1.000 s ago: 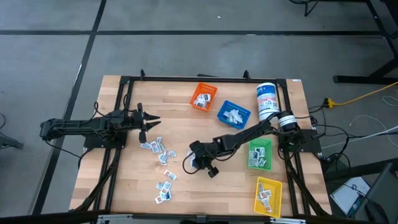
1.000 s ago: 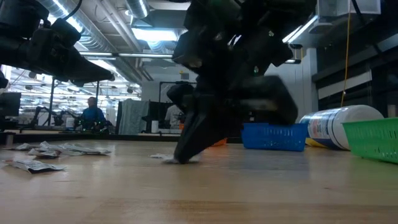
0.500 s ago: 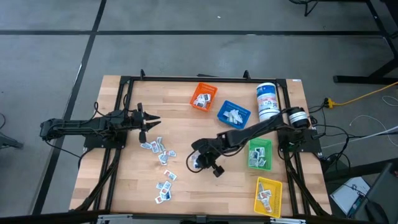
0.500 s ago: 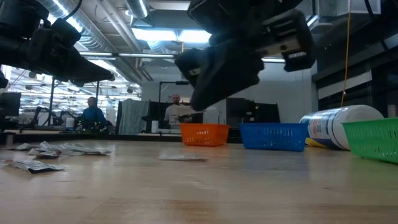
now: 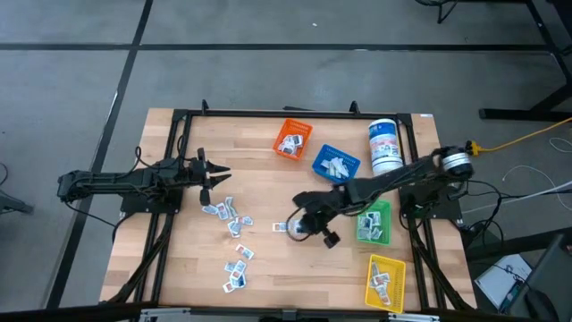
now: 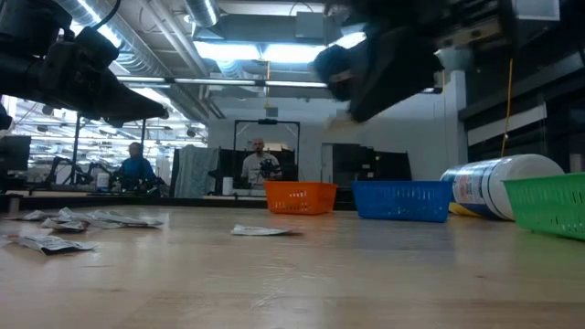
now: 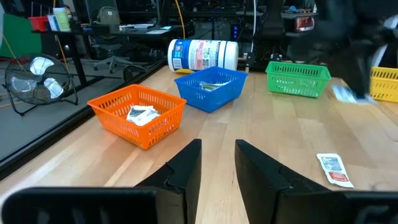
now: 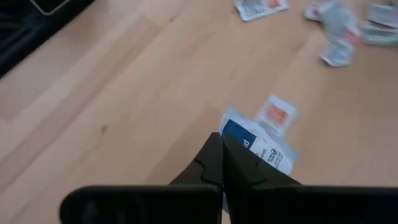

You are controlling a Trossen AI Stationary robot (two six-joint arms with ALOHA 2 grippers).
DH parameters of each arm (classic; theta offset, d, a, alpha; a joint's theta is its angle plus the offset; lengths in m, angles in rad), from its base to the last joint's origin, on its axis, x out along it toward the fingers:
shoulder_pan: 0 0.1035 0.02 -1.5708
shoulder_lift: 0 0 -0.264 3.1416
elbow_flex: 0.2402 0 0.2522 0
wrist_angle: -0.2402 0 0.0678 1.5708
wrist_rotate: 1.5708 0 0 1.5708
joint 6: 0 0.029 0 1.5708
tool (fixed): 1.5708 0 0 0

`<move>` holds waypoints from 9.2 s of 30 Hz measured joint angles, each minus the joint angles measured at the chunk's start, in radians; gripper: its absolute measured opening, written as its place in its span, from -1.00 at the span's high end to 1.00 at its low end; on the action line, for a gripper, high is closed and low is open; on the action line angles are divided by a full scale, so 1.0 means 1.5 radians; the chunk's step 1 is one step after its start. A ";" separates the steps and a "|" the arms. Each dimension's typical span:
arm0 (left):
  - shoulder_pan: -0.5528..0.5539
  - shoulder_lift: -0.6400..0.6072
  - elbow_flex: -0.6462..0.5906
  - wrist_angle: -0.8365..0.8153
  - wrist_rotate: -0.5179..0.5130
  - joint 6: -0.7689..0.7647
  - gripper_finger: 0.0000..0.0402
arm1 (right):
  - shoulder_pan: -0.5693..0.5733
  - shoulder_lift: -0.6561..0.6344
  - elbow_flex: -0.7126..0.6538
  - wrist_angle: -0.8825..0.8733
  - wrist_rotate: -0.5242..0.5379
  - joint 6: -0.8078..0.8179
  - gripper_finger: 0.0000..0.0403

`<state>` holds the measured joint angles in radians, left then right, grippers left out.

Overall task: Pick & Place First Aid Supplies
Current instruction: Put the blue alcohol pad into the green basket, then put the orange ointment pack into the yellow basket

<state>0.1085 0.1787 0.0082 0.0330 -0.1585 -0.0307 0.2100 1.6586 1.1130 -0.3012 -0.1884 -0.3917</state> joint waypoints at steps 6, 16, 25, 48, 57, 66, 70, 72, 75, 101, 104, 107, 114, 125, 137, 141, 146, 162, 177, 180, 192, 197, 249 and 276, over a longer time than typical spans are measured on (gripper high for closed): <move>0.000 0.000 0.000 0.000 0.000 0.000 0.54 | -0.002 -0.159 -0.100 0.046 0.067 0.044 1.00; 0.000 0.000 0.000 0.000 0.001 0.000 0.54 | -0.002 -0.397 -0.215 -0.052 0.181 0.191 0.99; 0.000 0.000 0.000 0.000 0.001 0.000 0.54 | 0.000 -0.474 -0.235 -0.226 0.209 0.518 0.99; 0.000 0.000 0.000 0.000 0.002 0.000 0.54 | 0.114 -0.349 -0.235 -0.428 0.209 0.850 0.78; 0.000 0.000 0.000 0.000 0.002 0.000 0.54 | 0.114 -0.307 -0.235 -0.407 0.130 0.825 0.52; 0.000 0.000 0.000 0.000 0.002 0.000 0.54 | 0.082 -0.298 -0.235 -0.180 0.130 0.697 0.48; 0.000 0.000 0.000 0.000 0.002 0.000 0.54 | 0.071 -0.298 -0.235 -0.031 0.131 0.554 0.48; 0.000 0.000 0.000 0.000 0.002 0.000 0.55 | 0.068 -0.298 -0.235 0.051 0.131 0.465 0.48; 0.000 0.000 0.000 0.000 0.002 0.000 0.54 | 0.065 -0.298 -0.235 0.172 0.131 0.317 0.47; 0.000 0.000 0.000 0.000 0.002 0.000 0.54 | 0.040 0.009 -0.138 0.384 0.131 0.116 0.47; 0.000 0.000 0.000 0.000 0.002 0.000 0.55 | 0.037 0.055 -0.111 0.372 0.130 0.117 0.47; 0.000 0.000 0.000 0.000 0.002 0.000 0.54 | 0.037 0.096 -0.089 0.371 0.130 0.118 0.47; 0.000 0.000 0.000 0.000 0.002 0.000 0.55 | 0.037 0.149 -0.031 0.287 0.130 0.123 0.33; 0.000 0.000 0.000 0.000 0.002 0.000 0.55 | 0.037 0.152 -0.025 0.252 0.143 0.119 0.00; 0.000 0.000 0.000 0.000 0.002 0.000 0.54 | 0.035 0.219 -0.022 0.266 0.235 0.084 0.03; 0.000 0.000 0.000 0.000 0.002 0.000 0.54 | 0.034 0.220 -0.022 0.264 0.242 0.084 0.20; 0.000 0.000 0.000 0.000 0.002 0.000 0.55 | 0.031 0.221 -0.023 0.259 0.241 0.089 0.52; 0.000 0.000 0.000 0.000 0.002 0.000 0.54 | 0.028 0.219 -0.016 0.244 0.204 0.137 0.98; 0.000 0.000 0.000 0.001 0.000 0.000 0.55 | 0.031 0.145 0.047 0.059 0.146 0.180 0.99; 0.000 0.002 0.000 0.000 0.000 0.000 0.54 | 0.031 0.121 0.048 0.046 0.147 0.203 0.99; 0.000 0.002 0.000 0.000 0.000 0.000 0.54 | 0.032 0.096 0.048 0.018 0.154 0.328 1.00; 0.000 0.002 0.000 0.000 0.000 0.000 0.55 | 0.038 0.062 0.049 -0.049 0.172 0.364 1.00; 0.000 0.002 0.000 0.000 0.000 0.000 0.55 | 0.426 -0.213 0.050 -0.433 -0.063 1.152 1.00; 0.000 0.002 0.000 0.000 0.000 0.000 0.54 | 0.454 -0.134 0.049 -0.493 -0.046 1.259 0.82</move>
<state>0.1085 0.1814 0.0084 0.0332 -0.1589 -0.0307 0.8903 1.4570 1.1870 -1.0408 -0.2569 1.4967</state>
